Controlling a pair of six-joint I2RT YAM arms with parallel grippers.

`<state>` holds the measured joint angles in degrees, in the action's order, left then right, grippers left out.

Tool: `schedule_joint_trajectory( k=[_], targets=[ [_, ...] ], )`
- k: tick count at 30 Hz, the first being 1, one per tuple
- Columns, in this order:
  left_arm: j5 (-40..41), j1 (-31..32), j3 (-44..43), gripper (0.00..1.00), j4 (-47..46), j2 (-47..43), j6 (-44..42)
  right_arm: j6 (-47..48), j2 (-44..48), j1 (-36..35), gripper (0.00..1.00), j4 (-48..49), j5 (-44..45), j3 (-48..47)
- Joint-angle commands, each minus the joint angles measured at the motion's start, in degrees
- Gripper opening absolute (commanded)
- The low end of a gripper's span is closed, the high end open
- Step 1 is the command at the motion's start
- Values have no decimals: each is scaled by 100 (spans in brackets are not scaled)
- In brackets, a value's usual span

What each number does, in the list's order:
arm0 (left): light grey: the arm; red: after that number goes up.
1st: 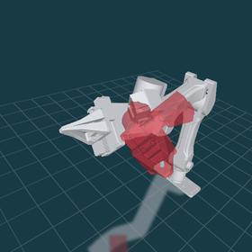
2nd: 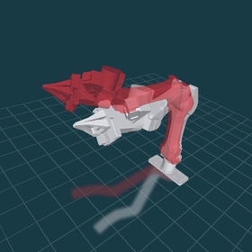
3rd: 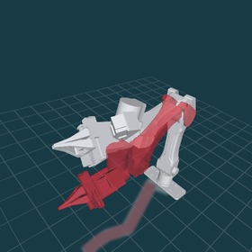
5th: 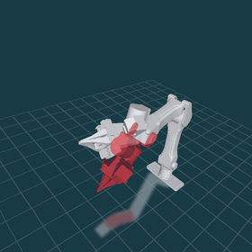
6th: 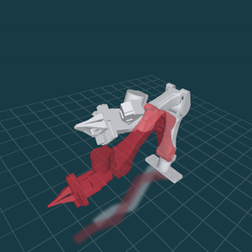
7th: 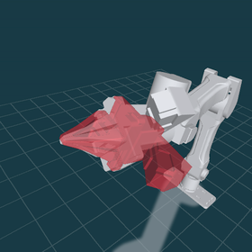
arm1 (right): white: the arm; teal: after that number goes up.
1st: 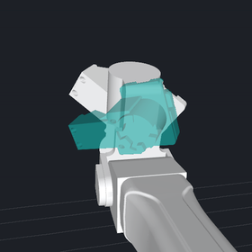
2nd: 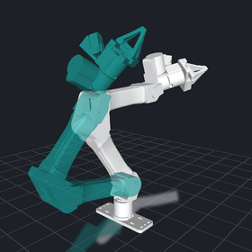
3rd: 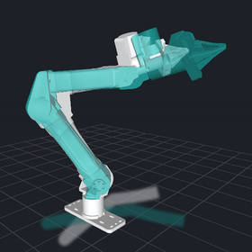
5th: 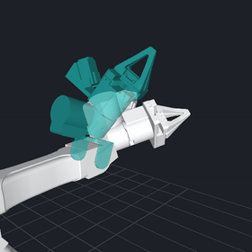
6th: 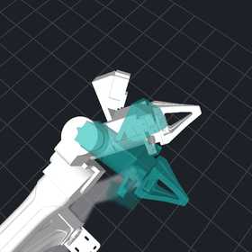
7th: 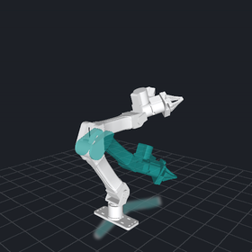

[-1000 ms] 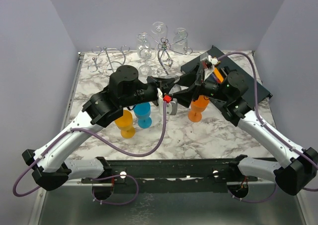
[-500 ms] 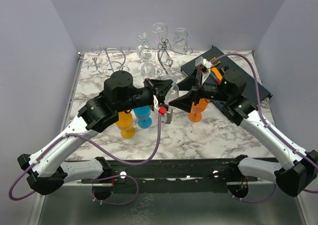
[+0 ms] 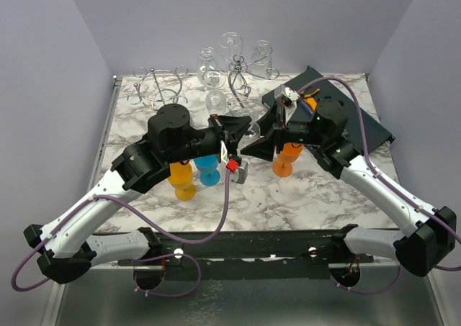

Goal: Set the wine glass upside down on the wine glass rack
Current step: Turn the wine glass upside down at the wine rack.

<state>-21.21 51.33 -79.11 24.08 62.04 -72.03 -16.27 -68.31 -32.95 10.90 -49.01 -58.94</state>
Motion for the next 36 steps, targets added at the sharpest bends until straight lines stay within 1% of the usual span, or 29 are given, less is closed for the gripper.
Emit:
schedule_joint_trajectory(
  k=[1,3,4,5,6,7,8,9,10,12,13,14,16,21,25,31,36],
  targets=[
    [-227,66,-25,0,-445,-150,-150,9,-93,1,59,130,-41,2],
    [-218,74,-34,0,-464,-148,-165,121,-64,-1,42,16,59,22],
    [-210,75,-34,0,-473,-148,-167,201,-39,0,33,-40,156,50],
    [-204,75,-34,5,-482,-151,-159,253,8,-1,24,-61,341,82],
    [-187,75,-22,25,-483,-149,-153,312,75,-3,15,-50,577,136],
    [-175,78,-3,41,-495,-148,-144,329,131,4,10,4,857,190],
    [-145,77,37,49,-515,-148,-151,337,202,6,4,139,1029,284],
    [-128,78,64,53,-524,-153,-173,343,276,1,1,239,1270,358],
    [-114,83,96,60,-539,-164,-186,348,338,2,1,402,1411,465],
    [-55,80,139,79,-553,-174,-183,379,438,0,0,630,1690,612],
    [-2,79,161,85,-553,-177,-174,408,466,0,1,671,1858,654],
    [81,79,189,91,-553,-193,-161,446,486,4,1,669,2028,684],
    [257,79,242,98,-552,-230,-21,562,497,6,1,668,2346,724],
    [756,80,248,99,-545,-438,756,809,320,49,1,719,2865,705],
    [1473,87,223,99,-518,-564,1224,867,119,206,1,855,2917,628],
    [2587,80,141,99,-298,-709,1698,731,-276,675,1,1115,2444,386],
    [3115,78,300,99,-22,-929,2019,679,-709,880,1,1257,2032,84]
  ],
)
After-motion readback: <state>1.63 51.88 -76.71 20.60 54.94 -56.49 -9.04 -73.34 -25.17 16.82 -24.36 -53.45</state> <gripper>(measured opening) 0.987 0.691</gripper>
